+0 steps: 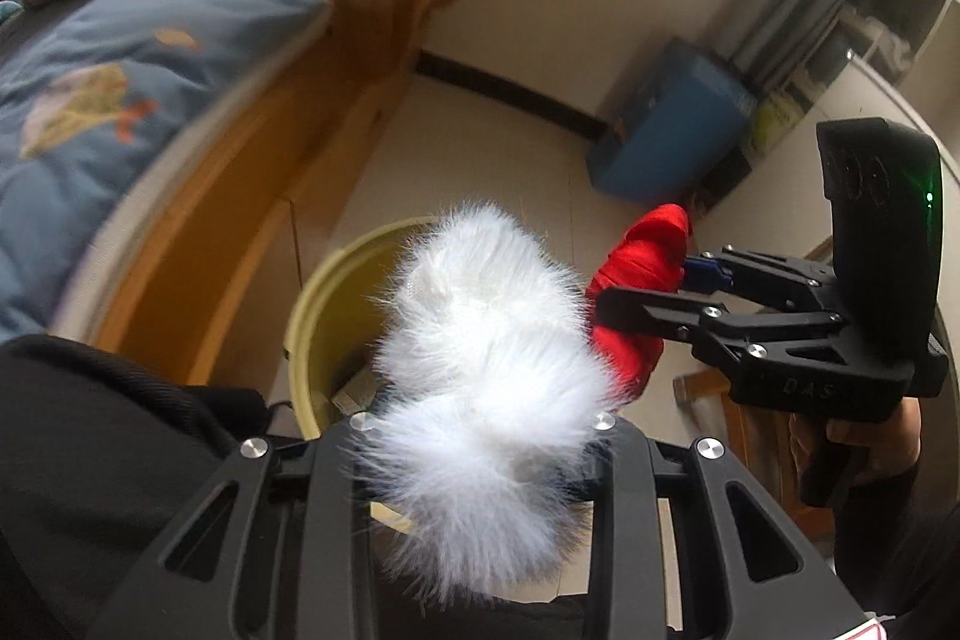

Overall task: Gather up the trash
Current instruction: 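Open both tools to drop the fluffy item into the yellow bin, then move both tools back over the bed to check it is clear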

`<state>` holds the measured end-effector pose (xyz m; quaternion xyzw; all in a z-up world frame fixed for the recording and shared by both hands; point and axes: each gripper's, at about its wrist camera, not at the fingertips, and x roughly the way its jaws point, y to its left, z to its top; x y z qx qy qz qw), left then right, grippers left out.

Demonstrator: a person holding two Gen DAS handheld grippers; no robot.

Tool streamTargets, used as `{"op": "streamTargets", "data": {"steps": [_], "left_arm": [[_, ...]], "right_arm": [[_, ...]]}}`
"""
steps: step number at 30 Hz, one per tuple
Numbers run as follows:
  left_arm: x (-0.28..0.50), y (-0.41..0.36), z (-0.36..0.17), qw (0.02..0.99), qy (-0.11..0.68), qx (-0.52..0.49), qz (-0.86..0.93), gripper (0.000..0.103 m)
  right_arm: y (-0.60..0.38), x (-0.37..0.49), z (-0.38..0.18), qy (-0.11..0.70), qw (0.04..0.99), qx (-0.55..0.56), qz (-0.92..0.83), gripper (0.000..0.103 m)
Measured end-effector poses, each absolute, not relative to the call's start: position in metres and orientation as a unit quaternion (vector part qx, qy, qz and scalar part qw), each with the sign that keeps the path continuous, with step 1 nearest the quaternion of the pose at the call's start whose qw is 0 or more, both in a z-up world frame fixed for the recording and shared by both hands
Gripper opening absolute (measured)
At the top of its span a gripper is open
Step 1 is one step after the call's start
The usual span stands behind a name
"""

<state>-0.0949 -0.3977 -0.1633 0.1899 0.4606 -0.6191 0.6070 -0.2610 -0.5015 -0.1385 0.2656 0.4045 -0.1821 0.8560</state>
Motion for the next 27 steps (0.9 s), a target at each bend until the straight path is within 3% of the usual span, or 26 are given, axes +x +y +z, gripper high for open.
{"op": "streamTargets", "data": {"steps": [1, 2, 3, 5, 6, 27], "left_arm": [[-0.094, -0.402, -0.167, 0.602, 0.465, 0.192, -0.619, 0.035], [-0.094, -0.406, -0.169, 0.598, 0.469, 0.196, -0.619, 0.041], [-0.095, -0.410, -0.171, 0.595, 0.472, 0.199, -0.619, 0.045], [-0.096, -0.414, -0.171, 0.598, 0.469, 0.198, -0.619, 0.081], [-0.095, -0.415, -0.170, 0.604, 0.466, 0.197, -0.616, 0.085], [-0.085, -0.405, -0.161, 0.621, 0.463, 0.188, -0.603, 0.085]], "right_arm": [[-0.502, -0.262, -0.141, 0.408, 0.854, 0.264, -0.185, 0.048], [-0.504, -0.263, -0.145, 0.411, 0.853, 0.260, -0.190, 0.063], [-0.507, -0.265, -0.148, 0.412, 0.851, 0.258, -0.201, 0.069], [-0.512, -0.268, -0.156, 0.424, 0.843, 0.241, -0.228, 0.072], [-0.514, -0.268, -0.158, 0.428, 0.840, 0.238, -0.234, 0.072], [-0.509, -0.259, -0.150, 0.432, 0.840, 0.249, -0.212, 0.072]]}}
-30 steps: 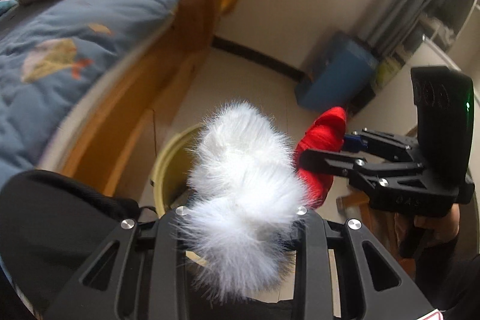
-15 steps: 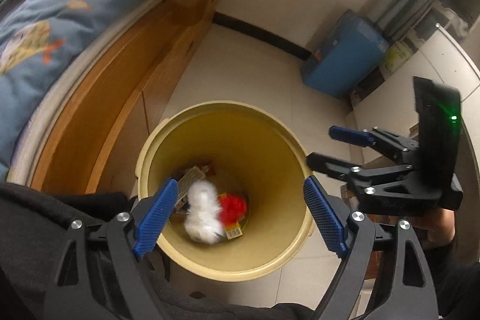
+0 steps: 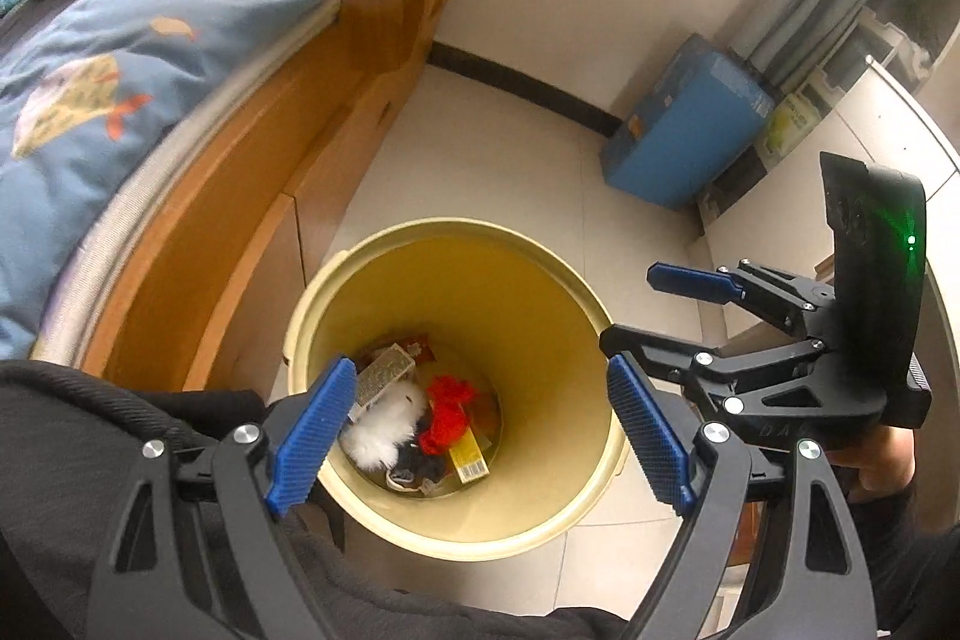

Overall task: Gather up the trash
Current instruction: 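Move both tools back over the bed to check it is clear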

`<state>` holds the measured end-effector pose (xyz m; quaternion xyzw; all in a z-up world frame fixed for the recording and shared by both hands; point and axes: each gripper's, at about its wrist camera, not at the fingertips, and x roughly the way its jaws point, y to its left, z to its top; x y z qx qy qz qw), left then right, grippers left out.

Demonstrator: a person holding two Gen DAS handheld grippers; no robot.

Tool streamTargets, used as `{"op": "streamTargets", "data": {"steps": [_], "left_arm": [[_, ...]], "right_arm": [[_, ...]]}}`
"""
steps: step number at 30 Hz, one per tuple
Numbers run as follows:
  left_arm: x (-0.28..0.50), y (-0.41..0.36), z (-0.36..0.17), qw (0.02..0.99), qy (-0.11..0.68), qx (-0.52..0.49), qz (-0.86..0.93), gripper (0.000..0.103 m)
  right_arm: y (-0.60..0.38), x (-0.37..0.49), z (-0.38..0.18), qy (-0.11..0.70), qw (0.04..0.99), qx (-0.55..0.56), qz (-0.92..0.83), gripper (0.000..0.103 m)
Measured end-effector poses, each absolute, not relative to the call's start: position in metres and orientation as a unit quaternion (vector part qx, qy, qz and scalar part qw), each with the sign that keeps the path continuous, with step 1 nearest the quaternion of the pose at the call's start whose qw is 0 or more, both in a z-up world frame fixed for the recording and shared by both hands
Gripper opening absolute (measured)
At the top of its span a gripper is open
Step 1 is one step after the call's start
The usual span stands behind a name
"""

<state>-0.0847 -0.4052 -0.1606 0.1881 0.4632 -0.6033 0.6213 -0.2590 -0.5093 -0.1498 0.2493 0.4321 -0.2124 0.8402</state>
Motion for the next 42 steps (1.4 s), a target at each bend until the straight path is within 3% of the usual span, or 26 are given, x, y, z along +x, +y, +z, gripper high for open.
{"op": "streamTargets", "data": {"steps": [10, 22, 27, 33, 38, 42], "left_arm": [[-0.056, -0.356, -0.116, 0.692, 0.414, 0.146, -0.573, 0.085], [0.007, -0.237, -0.073, 0.803, 0.384, 0.080, -0.448, 0.086], [0.027, -0.183, -0.057, 0.854, 0.355, 0.051, -0.376, 0.091], [0.040, -0.128, -0.042, 0.897, 0.324, 0.035, -0.299, 0.093], [0.045, -0.081, -0.022, 0.933, 0.285, 0.022, -0.219, 0.099], [0.046, -0.050, -0.006, 0.953, 0.257, 0.013, -0.160, 0.099]], "right_arm": [[-0.478, -0.218, -0.117, 0.401, 0.872, 0.222, -0.172, 0.072], [-0.415, -0.129, -0.077, 0.374, 0.910, 0.169, -0.061, 0.072], [-0.371, -0.085, -0.054, 0.349, 0.926, 0.142, 0.013, 0.073], [-0.316, -0.039, -0.029, 0.319, 0.937, 0.114, 0.089, 0.078], [-0.280, -0.015, -0.013, 0.290, 0.946, 0.092, 0.117, 0.092], [-0.254, 0.000, 0.001, 0.266, 0.951, 0.084, 0.135, 0.095]]}}
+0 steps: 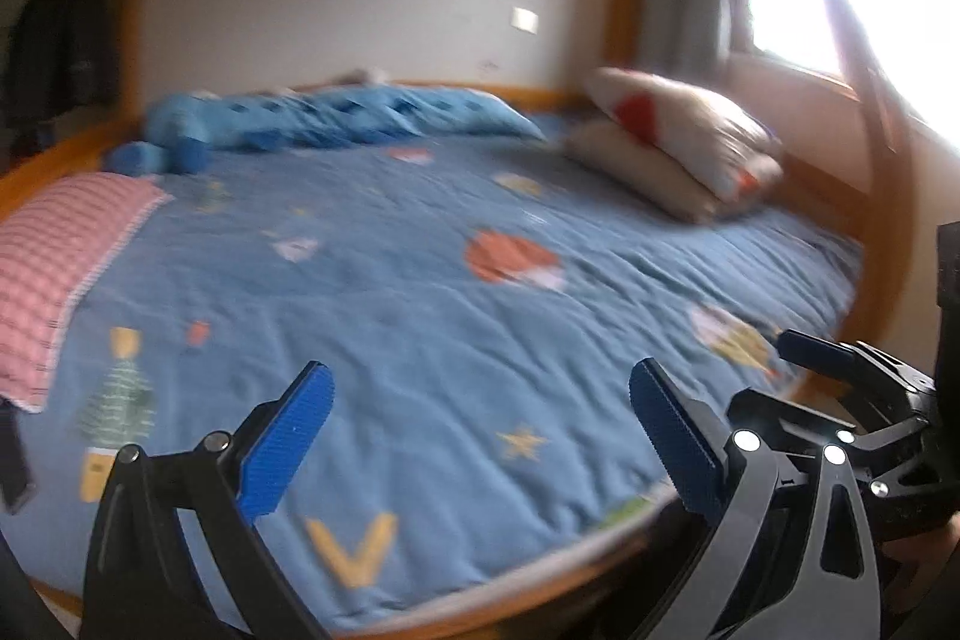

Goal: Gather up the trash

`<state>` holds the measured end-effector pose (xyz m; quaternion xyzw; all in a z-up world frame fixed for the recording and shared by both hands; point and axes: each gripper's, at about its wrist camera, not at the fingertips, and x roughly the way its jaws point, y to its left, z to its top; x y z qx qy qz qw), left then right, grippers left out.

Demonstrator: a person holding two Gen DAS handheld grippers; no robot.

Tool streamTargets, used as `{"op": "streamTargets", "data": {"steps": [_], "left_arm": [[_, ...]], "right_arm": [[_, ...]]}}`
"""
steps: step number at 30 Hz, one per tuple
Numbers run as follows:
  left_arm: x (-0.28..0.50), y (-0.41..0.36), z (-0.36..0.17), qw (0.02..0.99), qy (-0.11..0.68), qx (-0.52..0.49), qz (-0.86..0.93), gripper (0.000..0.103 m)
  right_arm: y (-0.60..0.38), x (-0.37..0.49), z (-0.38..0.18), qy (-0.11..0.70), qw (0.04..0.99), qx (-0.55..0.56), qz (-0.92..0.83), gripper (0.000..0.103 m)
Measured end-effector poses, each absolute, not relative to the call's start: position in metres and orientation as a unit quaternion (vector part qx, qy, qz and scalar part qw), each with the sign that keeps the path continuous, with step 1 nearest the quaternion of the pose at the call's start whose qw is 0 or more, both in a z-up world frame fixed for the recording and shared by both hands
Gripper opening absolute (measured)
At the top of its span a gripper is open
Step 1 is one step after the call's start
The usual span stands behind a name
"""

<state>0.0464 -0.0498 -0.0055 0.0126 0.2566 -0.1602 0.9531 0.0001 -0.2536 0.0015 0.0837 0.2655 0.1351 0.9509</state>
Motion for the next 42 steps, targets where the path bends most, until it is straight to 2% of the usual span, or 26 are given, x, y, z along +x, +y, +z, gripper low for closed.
{"op": "streamTargets", "data": {"steps": [9, 15, 28, 42], "left_arm": [[0.038, -0.007, 0.028, 0.977, 0.198, -0.006, -0.082, 0.099], [0.033, 0.007, 0.042, 0.981, 0.182, -0.025, -0.058, 0.099], [0.018, 0.032, 0.066, 0.992, 0.115, -0.048, -0.033, 0.099], [0.011, 0.036, 0.083, 0.994, 0.101, -0.025, 0.016, 0.099]], "right_arm": [[-0.208, 0.011, 0.034, 0.179, 0.972, 0.041, 0.147, 0.095], [-0.200, 0.014, 0.050, 0.153, 0.976, 0.034, 0.152, 0.095], [-0.201, 0.017, 0.061, 0.148, 0.978, 0.033, 0.143, 0.095], [-0.196, 0.021, 0.057, 0.163, 0.975, 0.032, 0.150, 0.095]]}}
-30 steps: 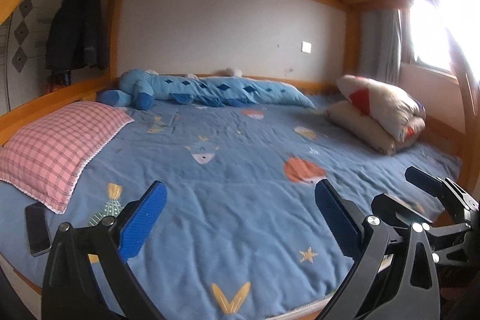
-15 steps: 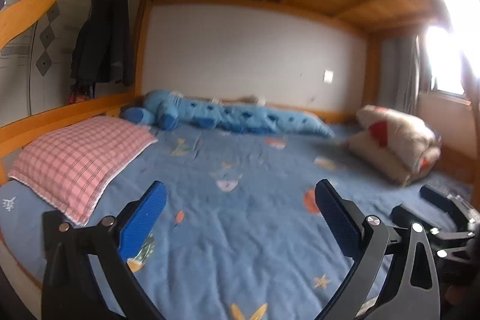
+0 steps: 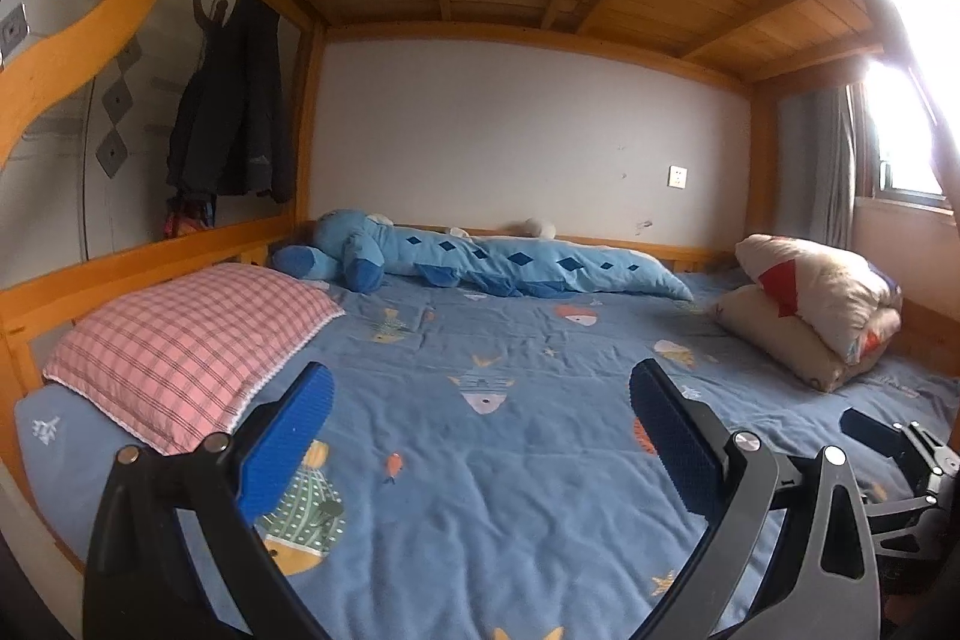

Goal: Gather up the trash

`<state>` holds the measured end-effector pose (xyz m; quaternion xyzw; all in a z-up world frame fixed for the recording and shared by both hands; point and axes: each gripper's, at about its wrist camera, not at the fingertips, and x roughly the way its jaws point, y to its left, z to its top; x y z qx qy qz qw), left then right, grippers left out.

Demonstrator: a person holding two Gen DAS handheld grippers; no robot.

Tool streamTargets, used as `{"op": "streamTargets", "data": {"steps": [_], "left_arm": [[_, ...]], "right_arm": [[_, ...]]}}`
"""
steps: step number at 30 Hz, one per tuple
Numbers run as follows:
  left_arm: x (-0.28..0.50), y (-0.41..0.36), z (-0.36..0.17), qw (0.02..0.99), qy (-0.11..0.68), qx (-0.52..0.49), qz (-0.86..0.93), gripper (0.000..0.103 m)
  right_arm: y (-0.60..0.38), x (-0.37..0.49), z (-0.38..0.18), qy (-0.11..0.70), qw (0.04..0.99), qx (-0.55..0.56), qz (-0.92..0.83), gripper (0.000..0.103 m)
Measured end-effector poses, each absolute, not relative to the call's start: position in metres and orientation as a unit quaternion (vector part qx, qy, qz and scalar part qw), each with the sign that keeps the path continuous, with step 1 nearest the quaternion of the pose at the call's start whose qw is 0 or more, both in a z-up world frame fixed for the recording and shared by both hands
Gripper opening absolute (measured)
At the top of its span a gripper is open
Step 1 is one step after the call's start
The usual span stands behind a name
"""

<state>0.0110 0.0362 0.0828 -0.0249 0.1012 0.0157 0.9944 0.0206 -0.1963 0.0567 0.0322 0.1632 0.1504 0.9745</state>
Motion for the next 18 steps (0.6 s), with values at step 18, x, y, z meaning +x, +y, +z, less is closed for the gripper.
{"op": "streamTargets", "data": {"steps": [18], "left_arm": [[0.018, 0.018, 0.095, 0.995, 0.096, 0.010, 0.040, 0.099]], "right_arm": [[-0.199, 0.021, 0.055, 0.166, 0.974, 0.036, 0.153, 0.095]]}}
